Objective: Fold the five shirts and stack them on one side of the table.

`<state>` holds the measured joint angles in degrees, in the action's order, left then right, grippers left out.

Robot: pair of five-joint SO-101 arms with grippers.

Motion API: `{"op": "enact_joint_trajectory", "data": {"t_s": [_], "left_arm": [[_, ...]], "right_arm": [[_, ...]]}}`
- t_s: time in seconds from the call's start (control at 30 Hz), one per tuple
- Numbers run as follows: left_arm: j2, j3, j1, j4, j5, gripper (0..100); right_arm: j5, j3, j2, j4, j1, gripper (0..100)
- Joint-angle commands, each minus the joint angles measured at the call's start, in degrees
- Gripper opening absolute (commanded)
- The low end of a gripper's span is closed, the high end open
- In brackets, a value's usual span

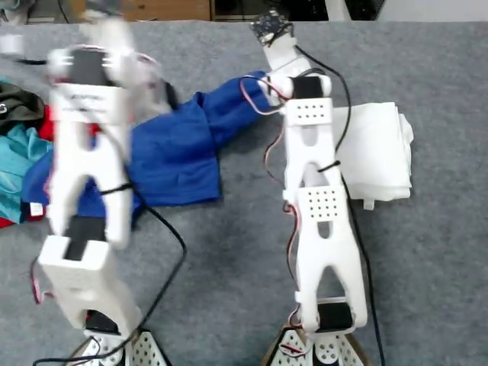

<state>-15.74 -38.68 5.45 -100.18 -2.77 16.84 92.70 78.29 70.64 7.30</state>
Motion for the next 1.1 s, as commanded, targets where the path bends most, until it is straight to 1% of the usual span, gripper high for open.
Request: {"op": "enact_joint_trajectory", "data": {"t_s": [0.0,0.07,0.17,0.27,0.43,0.6,0.7,0.8,0.87,1.07], "left_arm": [[2.0,11.7,10.5,1.0,1.8,27],[1.9,19.6,13.1,6.3,2.0,27],[2.2,31.6,14.4,16.9,2.4,27],[2.4,39.1,14.9,22.3,2.4,27],[2.2,42.4,15.7,27.1,1.5,27],[1.9,43.8,15.6,33.1,-2.5,27],[2.0,46.0,15.6,36.5,-2.8,27],[2.0,48.3,15.7,38.2,-2.5,27],[2.0,49.7,15.3,39.6,-2.5,25],[1.9,53.0,15.1,45.1,-2.5,14]], "right_arm": [[-0.5,2.9,-4.8,-0.9,-3.4,0.2],[-1.2,2.9,-4.9,-0.8,-3.8,0.2],[-2.7,2.9,-4.9,-0.8,-3.9,0.2],[-2.7,2.9,-4.9,-1.0,-3.8,0.2],[-2.6,2.9,-4.9,-1.1,-3.7,0.2],[-2.6,2.8,-4.9,-1.1,-3.8,0.2],[-2.5,2.8,-4.9,-1.1,-3.8,0.2],[-2.5,2.8,-4.8,-1.1,-3.7,0.2],[-2.5,2.8,-4.8,-1.1,-3.7,0.2],[-2.5,2.8,-4.8,-1.1,-3.6,0.2]]}}
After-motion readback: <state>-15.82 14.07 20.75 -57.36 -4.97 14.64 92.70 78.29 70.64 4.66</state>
